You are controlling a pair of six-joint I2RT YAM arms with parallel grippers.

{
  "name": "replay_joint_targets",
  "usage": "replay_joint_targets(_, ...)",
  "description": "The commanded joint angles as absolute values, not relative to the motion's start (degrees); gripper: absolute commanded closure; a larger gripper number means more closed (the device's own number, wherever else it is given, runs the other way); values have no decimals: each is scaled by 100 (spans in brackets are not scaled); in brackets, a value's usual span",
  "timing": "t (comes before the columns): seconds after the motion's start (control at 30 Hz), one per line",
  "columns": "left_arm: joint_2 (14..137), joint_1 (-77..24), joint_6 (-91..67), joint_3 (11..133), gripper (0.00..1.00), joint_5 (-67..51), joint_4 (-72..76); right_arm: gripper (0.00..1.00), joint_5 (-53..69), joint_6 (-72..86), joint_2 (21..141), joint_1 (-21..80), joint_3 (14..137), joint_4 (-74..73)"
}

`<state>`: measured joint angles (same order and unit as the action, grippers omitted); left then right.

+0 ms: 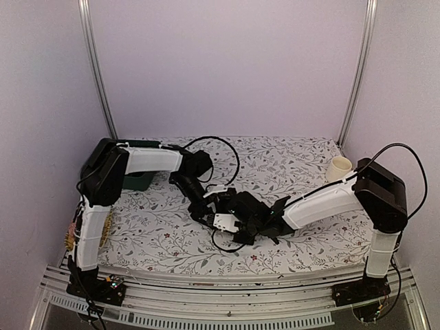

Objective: Roll the underwear
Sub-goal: Roll the underwear at the center of the board.

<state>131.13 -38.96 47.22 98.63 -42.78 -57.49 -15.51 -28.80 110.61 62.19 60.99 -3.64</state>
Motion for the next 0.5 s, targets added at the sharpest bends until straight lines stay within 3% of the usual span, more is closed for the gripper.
replay_joint_targets(0.0,12058,-3721,4820,9040,21,-3943,-4720,98,-394,-2428,11180,5986,6275,-1747)
replay_joint_targets(0.2,10667,-3680,5055,7183,18,-3555,-2662,97,773,-2253,11414,5626,6876,-2690)
replay_joint_targets(0.47,9587,-3863,5534,4927,22,-3091,-96,97,2259,-2157,12172,5215,8193,-4031)
